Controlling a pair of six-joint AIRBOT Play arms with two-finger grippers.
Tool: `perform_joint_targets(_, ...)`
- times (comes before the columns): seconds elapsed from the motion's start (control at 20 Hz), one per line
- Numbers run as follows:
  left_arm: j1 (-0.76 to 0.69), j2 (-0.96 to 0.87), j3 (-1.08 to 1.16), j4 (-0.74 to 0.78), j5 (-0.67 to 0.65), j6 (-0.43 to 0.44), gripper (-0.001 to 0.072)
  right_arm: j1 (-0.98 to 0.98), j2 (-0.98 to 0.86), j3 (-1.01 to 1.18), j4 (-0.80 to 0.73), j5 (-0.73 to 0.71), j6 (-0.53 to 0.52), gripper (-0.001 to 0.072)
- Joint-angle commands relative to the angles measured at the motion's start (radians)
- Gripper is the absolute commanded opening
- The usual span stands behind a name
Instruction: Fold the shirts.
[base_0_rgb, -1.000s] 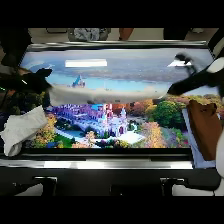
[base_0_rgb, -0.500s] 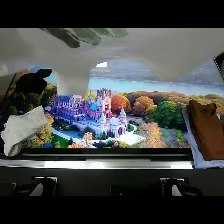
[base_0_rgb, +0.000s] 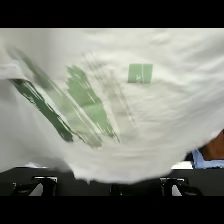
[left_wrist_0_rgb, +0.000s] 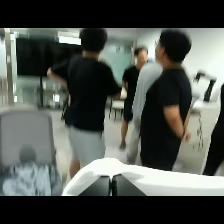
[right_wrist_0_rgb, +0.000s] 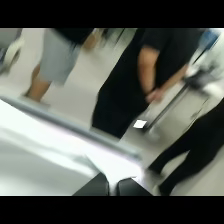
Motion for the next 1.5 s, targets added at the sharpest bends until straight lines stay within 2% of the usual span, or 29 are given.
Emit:
perform_joint_targets(0.0, 0.001, -0.130, -0.061, 0.029, -0.206, 0.010, 0.0034, 0.000, -0.208, 0.000, -0.019, 0.303, -0.020, 0.0056)
perform_joint_targets(0.05, -0.001, -0.182, -0.128, 0.029, -0.252, 0.010, 0.0034, 0.000, -0.297, -0.002, -0.018, 0.369, -0.024, 0.0056)
perform_joint_targets(0.15, -0.008, -0.272, -0.310, 0.029, -0.256, 0.018, 0.0034, 0.000, -0.486, -0.031, -0.003, 0.413, -0.024, 0.0055)
perform_joint_targets(0.3, -0.029, -0.410, -0.595, 0.029, -0.145, 0.065, 0.0033, 0.002, -0.751, -0.068, 0.019, 0.390, -0.009, 0.0055)
perform_joint_targets(0.4, -0.041, -0.524, -0.695, 0.028, -0.048, 0.064, 0.0034, 0.002, -0.888, -0.068, 0.076, 0.336, 0.005, 0.0056)
perform_joint_targets(0.55, -0.045, -0.694, -0.680, -0.031, 0.081, 0.075, 0.0034, 0.002, -1.017, -0.068, 0.147, 0.137, 0.011, 0.0057)
perform_joint_targets(0.8, -0.045, -0.870, -0.518, -0.052, 0.260, 0.093, 0.0034, 0.002, -1.053, -0.068, 0.289, -0.370, 0.018, 0.0057)
perform_joint_targets(0.95, -0.047, -0.942, -0.400, -0.055, 0.325, 0.093, 0.0034, 0.002, -1.072, -0.068, 0.392, -0.525, 0.017, 0.0057)
perform_joint_targets(1.05, -0.047, -0.978, -0.351, -0.071, 0.338, 0.089, 0.0034, 0.002, -1.090, -0.068, 0.401, -0.512, 0.013, 0.0057)
perform_joint_targets(1.2, -0.055, -1.026, -0.351, -0.070, 0.327, 0.061, 0.0034, 0.002, -1.143, -0.068, 0.401, -0.399, 0.014, 0.0057)
perform_joint_targets(1.25, -0.056, -1.036, -0.351, -0.070, 0.306, 0.051, 0.0034, 0.002, -1.159, -0.068, 0.401, -0.358, 0.014, 0.0057)
perform_joint_targets(1.35, -0.050, -1.024, -0.347, -0.064, 0.253, 0.098, 0.0034, 0.000, -1.161, -0.067, 0.394, -0.294, 0.013, 0.0058)
perform_joint_targets(1.45, -0.034, -0.994, -0.319, 0.002, 0.137, 0.108, 0.0034, 0.000, -1.126, -0.066, 0.311, -0.249, 0.013, 0.0058)
